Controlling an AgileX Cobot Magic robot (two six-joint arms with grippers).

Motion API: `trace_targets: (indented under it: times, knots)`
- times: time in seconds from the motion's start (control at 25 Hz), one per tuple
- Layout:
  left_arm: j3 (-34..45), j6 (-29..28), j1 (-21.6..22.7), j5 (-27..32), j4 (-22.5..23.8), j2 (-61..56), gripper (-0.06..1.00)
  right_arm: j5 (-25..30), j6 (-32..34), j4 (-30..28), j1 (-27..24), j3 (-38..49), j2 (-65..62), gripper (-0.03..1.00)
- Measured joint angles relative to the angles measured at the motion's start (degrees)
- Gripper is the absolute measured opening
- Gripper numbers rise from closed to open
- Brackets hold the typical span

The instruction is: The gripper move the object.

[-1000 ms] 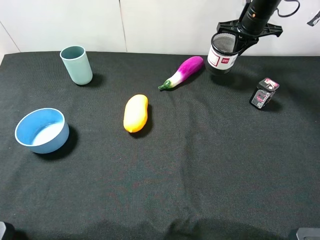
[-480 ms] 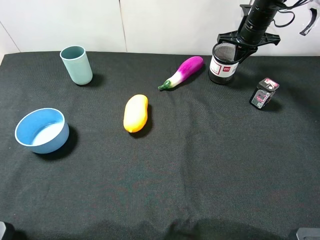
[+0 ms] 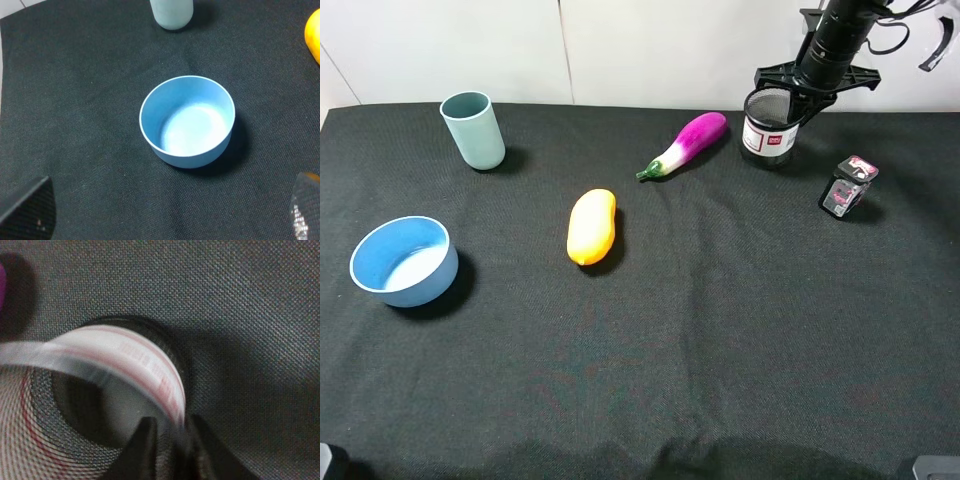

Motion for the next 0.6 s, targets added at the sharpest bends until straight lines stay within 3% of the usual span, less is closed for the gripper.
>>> trace_targets:
  times: [0.16, 0.36, 0.6]
  knots:
    - [0.0, 0.0, 0.0, 0.0, 0.0, 0.0, 0.99, 0.05, -0.46, 0.0, 0.0, -0.17, 0.0, 0.3]
    - [0.0, 0.0, 0.0, 0.0, 0.0, 0.0, 0.99, 0.12, -2.7, -0.2, 0.0, -0.17, 0.0, 0.61]
    - [0.0, 0.0, 0.0, 0.0, 0.0, 0.0, 0.99, 0.24, -4.45, -0.26, 0.0, -0.26, 0.0, 0.69]
